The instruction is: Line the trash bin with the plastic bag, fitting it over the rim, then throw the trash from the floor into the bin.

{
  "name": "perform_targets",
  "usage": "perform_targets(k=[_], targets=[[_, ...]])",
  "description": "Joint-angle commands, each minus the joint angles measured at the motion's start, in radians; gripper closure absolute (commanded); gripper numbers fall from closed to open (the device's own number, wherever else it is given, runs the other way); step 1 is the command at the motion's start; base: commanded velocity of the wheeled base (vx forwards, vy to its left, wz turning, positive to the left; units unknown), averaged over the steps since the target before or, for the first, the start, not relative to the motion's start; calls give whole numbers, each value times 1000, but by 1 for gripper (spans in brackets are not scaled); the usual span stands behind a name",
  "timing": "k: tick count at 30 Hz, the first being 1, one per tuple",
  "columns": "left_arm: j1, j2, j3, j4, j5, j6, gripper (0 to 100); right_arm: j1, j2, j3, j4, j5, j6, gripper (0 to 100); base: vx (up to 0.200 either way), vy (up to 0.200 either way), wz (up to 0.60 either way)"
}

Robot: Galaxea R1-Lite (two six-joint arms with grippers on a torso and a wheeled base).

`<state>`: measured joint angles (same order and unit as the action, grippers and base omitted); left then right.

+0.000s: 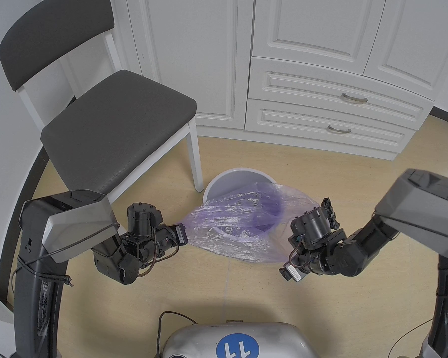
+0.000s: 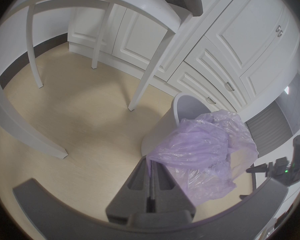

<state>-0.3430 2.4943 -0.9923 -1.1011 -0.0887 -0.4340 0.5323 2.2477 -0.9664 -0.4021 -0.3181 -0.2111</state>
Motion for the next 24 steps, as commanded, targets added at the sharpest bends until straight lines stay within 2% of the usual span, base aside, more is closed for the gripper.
perform_targets(k=[1,6,11,15,23,24], targets=[[-2,-28,8,0,0,-2,100,9,-250,100,-3,20,-68,0,0,0,0],[-4,-38,15,0,0,-2,100,44,-272,46,-6,14,-103,0,0,0,0],[-8,-54,26,-3,0,-2,100,61,-137,-132,-6,-3,-100,0,0,0,0],[-11,-67,35,-3,0,-2,100,35,36,-334,-6,-99,-102,0,0,0,0],[-14,-69,35,-3,1,0,100,-14,210,-548,-4,-154,-106,0,0,0,0],[-14,-67,35,-3,1,0,100,-29,253,-614,-4,-168,-108,0,0,0,0]])
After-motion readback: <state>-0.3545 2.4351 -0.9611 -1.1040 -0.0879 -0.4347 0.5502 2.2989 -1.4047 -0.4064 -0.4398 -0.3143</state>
